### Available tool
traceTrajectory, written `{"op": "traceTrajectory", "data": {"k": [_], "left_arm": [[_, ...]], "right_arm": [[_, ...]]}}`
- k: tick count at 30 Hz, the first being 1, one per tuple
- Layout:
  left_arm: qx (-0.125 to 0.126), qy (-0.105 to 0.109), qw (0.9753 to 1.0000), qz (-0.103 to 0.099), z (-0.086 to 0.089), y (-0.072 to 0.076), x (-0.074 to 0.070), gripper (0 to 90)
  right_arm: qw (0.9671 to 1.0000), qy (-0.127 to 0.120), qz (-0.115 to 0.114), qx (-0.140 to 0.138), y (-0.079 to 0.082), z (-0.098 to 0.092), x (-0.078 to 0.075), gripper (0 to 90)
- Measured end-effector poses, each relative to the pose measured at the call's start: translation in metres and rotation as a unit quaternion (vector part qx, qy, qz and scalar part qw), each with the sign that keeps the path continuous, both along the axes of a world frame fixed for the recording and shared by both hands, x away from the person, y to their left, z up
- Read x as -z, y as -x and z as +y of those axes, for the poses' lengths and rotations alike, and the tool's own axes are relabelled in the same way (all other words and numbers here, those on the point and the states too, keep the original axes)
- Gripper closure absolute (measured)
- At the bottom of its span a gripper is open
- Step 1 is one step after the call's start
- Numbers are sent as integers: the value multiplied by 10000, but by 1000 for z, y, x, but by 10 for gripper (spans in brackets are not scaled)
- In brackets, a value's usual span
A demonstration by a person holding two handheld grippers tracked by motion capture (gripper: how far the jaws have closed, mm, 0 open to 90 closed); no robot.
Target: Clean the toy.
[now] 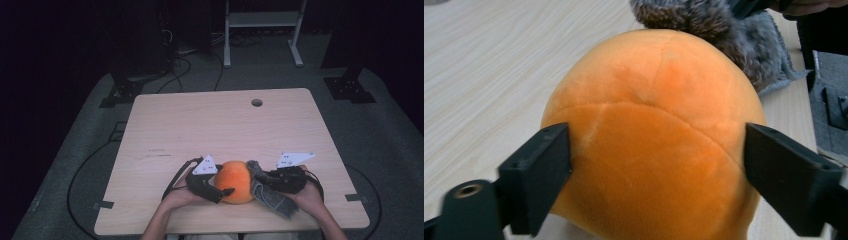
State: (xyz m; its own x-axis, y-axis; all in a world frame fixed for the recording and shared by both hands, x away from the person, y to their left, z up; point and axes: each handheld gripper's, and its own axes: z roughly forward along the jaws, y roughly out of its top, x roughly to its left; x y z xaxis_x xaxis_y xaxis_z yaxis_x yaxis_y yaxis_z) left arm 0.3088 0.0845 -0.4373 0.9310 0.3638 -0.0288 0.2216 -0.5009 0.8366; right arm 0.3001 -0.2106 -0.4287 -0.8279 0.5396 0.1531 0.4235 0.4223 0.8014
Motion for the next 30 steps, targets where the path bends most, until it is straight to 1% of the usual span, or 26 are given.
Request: {"op": "traceTrajectory", "data": {"k": [2, 3, 4, 5, 6, 7, 8, 11, 12, 13, 15, 16, 17, 18, 19, 20, 22, 23, 24, 25, 26, 27, 28, 29, 30], "left_arm": [[24, 17, 10000, -36, 2, 1, 0, 187], [34, 20, 10000, -51, 2, 1, 0, 195], [45, 11, 10000, -62, 3, 1, 0, 199], [44, 6, 10000, -61, 4, 1, 1, 201], [52, -24, 10000, -60, 5, 1, 1, 202], [62, -59, 9999, -69, 6, 1, 2, 203], [72, -101, 9999, -76, 7, 0, 3, 205], [67, -89, 9999, -67, 8, 0, 3, 204], [73, -92, 9999, -75, 8, 0, 3, 202], [91, -106, 9999, -96, 8, 0, 3, 201], [108, -92, 9998, -129, 7, 0, 3, 196], [92, -68, 9999, -118, 7, 0, 3, 193], [75, -42, 9999, -102, 7, 0, 4, 192], [81, -60, 9999, -94, 8, 0, 4, 192], [73, -70, 9999, -83, 9, 0, 4, 191], [66, -74, 9999, -84, 9, 0, 4, 191], [58, -88, 9999, -128, 7, 1, 3, 190], [47, -63, 9998, -161, 5, 2, 3, 190], [43, -81, 9998, -198, 3, 3, 2, 190], [25, -92, 9997, -231, 0, 3, 2, 191], [18, -117, 9996, -254, -3, 4, 1, 192], [31, -198, 9993, -323, -7, 6, -1, 192], [57, -256, 9989, -384, -10, 8, -2, 193], [101, -308, 9984, -465, -13, 11, -3, 193], [139, -375, 9977, -546, -16, 13, -4, 193]], "right_arm": [[9999, 58, 65, 65, -2, -4, 3, 765], [9998, 140, 82, 113, -3, -6, 5, 765], [9995, 265, 69, 158, -3, -7, 7, 765], [9987, 456, 75, 235, -4, -10, 9, 765], [9981, 524, 128, 303, -5, -12, 12, 765], [9980, 487, 175, 363, -5, -15, 12, 766], [9984, 391, 173, 371, -6, -17, 11, 766], [9996, -6, 88, 280, -5, -16, 2, 766], [9996, 7, 87, 262, -6, -14, 2, 766], [9997, 54, 90, 242, -6, -12, 4, 765], [9995, 129, 206, 213, -7, -9, 11, 765], [9993, 209, 244, 214, -8, -10, 13, 765], [9987, 388, 226, 238, -9, -10, 16, 764], [9980, 544, 229, 245, -9, -11, 18, 764], [9974, 621, 252, 277, -9, -12, 19, 765], [9971, 663, 221, 293, -10, -14, 18, 765], [9981, 518, 82, 319, -7, -16, 9, 765], [9988, 380, -39, 315, -5, -15, 1, 765], [9993, 202, -144, 281, -3, -15, -7, 765], [9995, -20, -254, 192, 1, -12, -18, 765], [9992, -182, -339, 102, 4, -9, -24, 765], [9989, -292, -365, 26, 7, -6, -27, 766], [9985, -389, -373, -85, 10, 1, -30, 766], [9986, -324, -393, -135, 11, 6, -30, 765], [9989, -192, -397, -159, 12, 12, -28, 765]]}}
